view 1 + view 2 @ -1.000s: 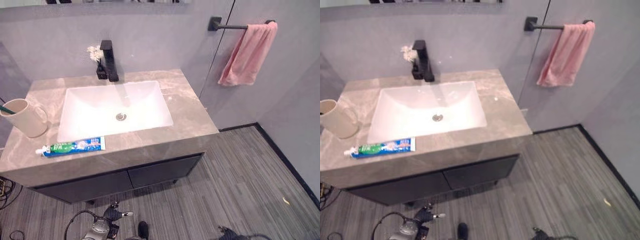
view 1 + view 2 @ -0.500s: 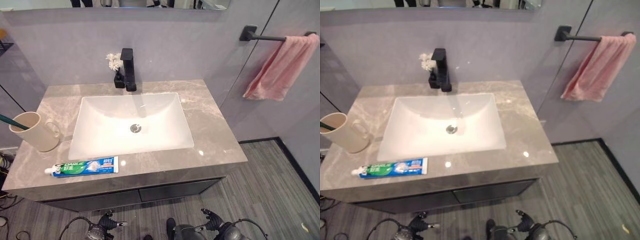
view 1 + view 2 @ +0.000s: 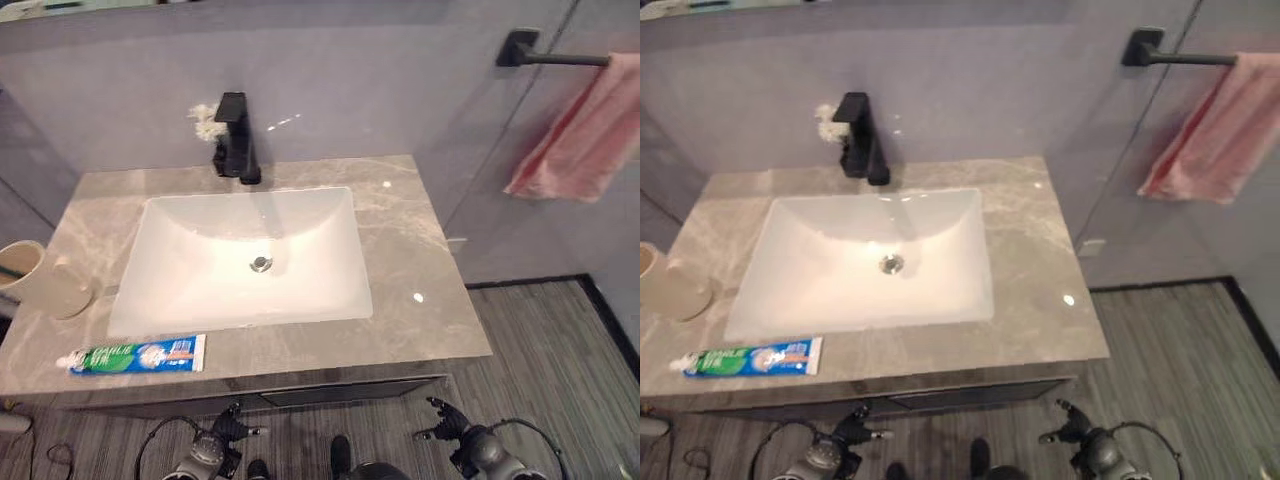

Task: Put brush and paste in cup on sink, flatten towel.

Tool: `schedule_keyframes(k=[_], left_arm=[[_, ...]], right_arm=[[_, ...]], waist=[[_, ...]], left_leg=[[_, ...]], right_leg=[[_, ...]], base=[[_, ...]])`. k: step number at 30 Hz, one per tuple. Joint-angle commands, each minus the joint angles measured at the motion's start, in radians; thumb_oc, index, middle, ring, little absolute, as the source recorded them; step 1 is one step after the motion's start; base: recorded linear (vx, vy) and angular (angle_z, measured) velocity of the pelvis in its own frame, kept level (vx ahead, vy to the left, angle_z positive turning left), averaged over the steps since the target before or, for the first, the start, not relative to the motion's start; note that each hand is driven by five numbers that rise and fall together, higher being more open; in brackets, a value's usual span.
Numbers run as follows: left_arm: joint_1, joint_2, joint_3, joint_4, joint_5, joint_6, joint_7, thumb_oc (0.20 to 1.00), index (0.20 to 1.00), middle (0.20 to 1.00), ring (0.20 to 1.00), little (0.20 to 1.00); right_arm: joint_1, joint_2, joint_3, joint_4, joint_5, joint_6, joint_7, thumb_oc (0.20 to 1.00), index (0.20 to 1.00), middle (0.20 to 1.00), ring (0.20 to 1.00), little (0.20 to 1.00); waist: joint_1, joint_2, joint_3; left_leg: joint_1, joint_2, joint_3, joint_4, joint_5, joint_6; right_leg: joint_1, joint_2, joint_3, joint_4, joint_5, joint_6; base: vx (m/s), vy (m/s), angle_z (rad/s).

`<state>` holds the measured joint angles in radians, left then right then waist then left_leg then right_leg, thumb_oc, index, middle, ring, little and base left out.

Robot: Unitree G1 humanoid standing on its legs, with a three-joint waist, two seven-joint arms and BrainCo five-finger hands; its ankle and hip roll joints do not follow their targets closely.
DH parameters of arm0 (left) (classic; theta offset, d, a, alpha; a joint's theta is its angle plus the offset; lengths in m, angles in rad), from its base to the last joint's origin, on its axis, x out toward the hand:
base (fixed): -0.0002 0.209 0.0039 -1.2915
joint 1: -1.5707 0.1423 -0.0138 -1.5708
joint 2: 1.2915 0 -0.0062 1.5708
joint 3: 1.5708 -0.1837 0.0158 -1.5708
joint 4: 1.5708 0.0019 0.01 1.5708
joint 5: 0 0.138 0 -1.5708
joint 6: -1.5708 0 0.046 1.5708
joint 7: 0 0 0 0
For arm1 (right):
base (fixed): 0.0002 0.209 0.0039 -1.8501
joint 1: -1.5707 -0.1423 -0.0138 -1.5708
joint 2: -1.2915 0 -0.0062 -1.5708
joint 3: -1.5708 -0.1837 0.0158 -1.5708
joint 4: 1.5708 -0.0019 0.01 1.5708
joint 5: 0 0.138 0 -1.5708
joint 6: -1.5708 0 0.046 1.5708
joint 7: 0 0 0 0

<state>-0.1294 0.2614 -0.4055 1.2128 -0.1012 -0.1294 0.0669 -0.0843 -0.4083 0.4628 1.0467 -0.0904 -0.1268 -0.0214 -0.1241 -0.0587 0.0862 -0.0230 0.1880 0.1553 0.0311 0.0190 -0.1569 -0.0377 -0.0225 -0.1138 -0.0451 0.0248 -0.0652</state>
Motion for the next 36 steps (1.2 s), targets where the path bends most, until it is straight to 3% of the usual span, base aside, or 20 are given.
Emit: schedule_keyframes(k=[1, 4, 9, 13, 17, 21, 22, 24, 25, 26, 28, 30, 31, 36], left_arm=[[-0.014, 0.009, 0.021, -0.019, 0.005, -0.031, 0.031, 1.000, 1.000, 1.000, 1.000, 1.000], [-0.005, 0.010, 0.028, -0.015, 0.009, -0.032, 0.029, 1.000, 1.000, 1.000, 1.000, 1.000], [0.023, 0.036, 0.047, -0.018, 0.012, -0.038, 0.028, 1.000, 1.000, 1.000, 1.000, 1.000], [0.037, 0.054, 0.037, -0.041, 0.038, -0.044, 0.021, 1.000, 1.000, 1.000, 1.000, 1.000], [0.116, 0.138, -0.040, -0.251, 0.133, -0.086, -0.020, 1.000, 1.000, 1.000, 1.000, 1.000], [0.303, 0.375, -0.041, -0.682, 0.185, -0.147, -0.127, 1.000, 1.000, 1.000, 1.000, 1.000], [0.310, 0.382, -0.037, -0.693, 0.183, -0.142, -0.132, 1.000, 1.000, 1.000, 1.000, 1.000], [0.417, 0.617, 0.010, -1.017, 0.165, -0.214, -0.205, 1.000, 1.000, 1.000, 1.000, 1.000], [0.434, 0.670, 0.021, -1.078, 0.160, -0.225, -0.212, 1.000, 1.000, 1.000, 1.000, 1.000], [0.461, 0.777, 0.055, -1.222, 0.167, -0.258, -0.208, 1.000, 1.000, 1.000, 1.000, 1.000], [0.534, 0.888, 0.196, -1.410, 0.117, -0.279, -0.183, 1.000, 1.000, 1.000, 1.000, 1.000], [0.554, 0.884, 0.323, -1.480, 0.049, -0.265, -0.145, 1.000, 1.000, 1.000, 1.000, 1.000], [0.515, 0.830, 0.387, -1.476, 0.038, -0.246, -0.104, 1.000, 1.000, 1.000, 1.000, 1.000], [0.453, 0.778, 0.422, -1.419, 0.073, -0.236, -0.065, 1.000, 1.000, 1.000, 1.000, 1.000]], right_arm=[[0.011, -0.026, -0.019, 0.020, 0.050, -0.015, -0.007, 1.000, 1.000, 1.000, 1.000, 1.000], [0.006, -0.022, -0.027, 0.027, 0.068, -0.013, 0.003, 1.000, 1.000, 1.000, 1.000, 1.000], [-0.011, 0.012, -0.018, 0.032, 0.103, -0.008, 0.034, 1.000, 1.000, 1.000, 1.000, 1.000], [-0.027, 0.036, -0.003, 0.067, 0.100, -0.005, 0.044, 1.000, 1.000, 1.000, 1.000, 1.000], [-0.029, 0.028, 0.000, 0.090, 0.076, -0.011, 0.047, 1.000, 1.000, 1.000, 1.000, 1.000], [-0.001, -0.015, -0.045, 0.115, 0.051, -0.023, 0.039, 1.000, 1.000, 1.000, 1.000, 1.000], [0.000, -0.012, -0.045, 0.116, 0.051, -0.024, 0.039, 1.000, 1.000, 1.000, 1.000, 1.000], [0.005, -0.032, -0.073, 0.153, 0.041, -0.038, 0.032, 1.000, 1.000, 1.000, 1.000, 1.000], [0.014, -0.032, -0.074, 0.153, 0.039, -0.042, 0.033, 1.000, 1.000, 1.000, 1.000, 1.000], [0.032, -0.037, -0.073, 0.164, 0.032, -0.051, 0.032, 1.000, 1.000, 1.000, 1.000, 1.000], [0.068, -0.034, -0.089, 0.177, 0.036, -0.045, 0.036, 1.000, 1.000, 1.000, 1.000, 1.000], [0.102, -0.026, -0.096, 0.177, 0.039, -0.030, 0.052, 1.000, 1.000, 1.000, 1.000, 1.000], [0.110, -0.013, -0.106, 0.170, 0.055, -0.015, 0.065, 1.000, 1.000, 1.000, 1.000, 1.000], [0.123, -0.013, -0.121, 0.148, 0.066, -0.006, 0.080, 1.000, 1.000, 1.000, 1.000, 1.000]], waist=[[0.016, 0.041, -0.041], [0.021, 0.061, -0.042], [0.060, 0.056, -0.044], [0.090, 0.053, -0.042], [0.135, 0.057, -0.031], [0.174, 0.070, -0.027], [0.173, 0.067, -0.028], [0.190, 0.076, -0.022], [0.192, 0.075, -0.022], [0.194, 0.078, -0.024], [0.191, 0.083, -0.028], [0.174, 0.085, -0.034], [0.165, 0.086, -0.036], [0.144, 0.085, -0.032]], left_leg=[[0.008, -0.011, -0.033, -0.062, 0.111, 0.036], [0.028, -0.029, -0.019, -0.090, 0.077, 0.037], [0.052, -0.073, -0.024, -0.108, 0.019, 0.053], [0.048, -0.089, -0.041, -0.114, 0.007, 0.059], [0.030, -0.105, -0.082, -0.118, 0.004, 0.061], [0.008, -0.109, -0.129, -0.118, 0.011, 0.054], [0.008, -0.109, -0.130, -0.118, 0.011, 0.053], [0.007, -0.105, -0.136, -0.118, 0.016, 0.049], [0.010, -0.104, -0.134, -0.118, 0.015, 0.048], [0.016, -0.100, -0.128, -0.118, 0.014, 0.045], [0.023, -0.097, -0.120, -0.118, 0.014, 0.044], [0.032, -0.096, -0.112, -0.118, 0.010, 0.044], [0.038, -0.096, -0.099, -0.118, 0.005, 0.043], [0.043, -0.096, -0.065, -0.118, -0.008, 0.045]], right_leg=[[-0.037, -0.032, 0.073, 0.126, 0.003, 0.137], [-0.024, -0.059, 0.063, 0.118, 0.003, 0.148], [-0.001, -0.095, 0.072, 0.072, 0.033, 0.163], [0.008, -0.113, 0.051, 0.052, 0.041, 0.172], [0.019, -0.127, 0.004, 0.033, 0.045, 0.183], [0.042, -0.135, -0.061, 0.009, 0.050, 0.193], [0.043, -0.135, -0.062, 0.008, 0.051, 0.193], [0.055, -0.132, -0.069, -0.012, 0.057, 0.199], [0.058, -0.130, -0.067, -0.017, 0.058, 0.200], [0.064, -0.129, -0.065, -0.022, 0.057, 0.202], [0.066, -0.130, -0.062, -0.025, 0.060, 0.205], [0.068, -0.130, -0.053, -0.028, 0.063, 0.204], [0.065, -0.131, -0.042, -0.032, 0.066, 0.204], [0.043, -0.132, -0.007, -0.033, 0.072, 0.208]], base=[[0.01, 0.158, 0.05], [0.05, 0.198, 0.09], [0.04, 0.151, 0.14], [0.00, 0.107, 0.01], [-0.03, 0.055, 0.18], [-0.01, -0.007, 0.44], [-0.02, -0.024, 0.29], [-0.01, -0.033, 0.26], [0.04, -0.046, 0.14], [0.03, -0.039, -0.02], [0.04, -0.035, -0.11], [0.06, -0.016, -0.10], [0.06, -0.005, -0.11], [0.03, 0.015, -0.27]])
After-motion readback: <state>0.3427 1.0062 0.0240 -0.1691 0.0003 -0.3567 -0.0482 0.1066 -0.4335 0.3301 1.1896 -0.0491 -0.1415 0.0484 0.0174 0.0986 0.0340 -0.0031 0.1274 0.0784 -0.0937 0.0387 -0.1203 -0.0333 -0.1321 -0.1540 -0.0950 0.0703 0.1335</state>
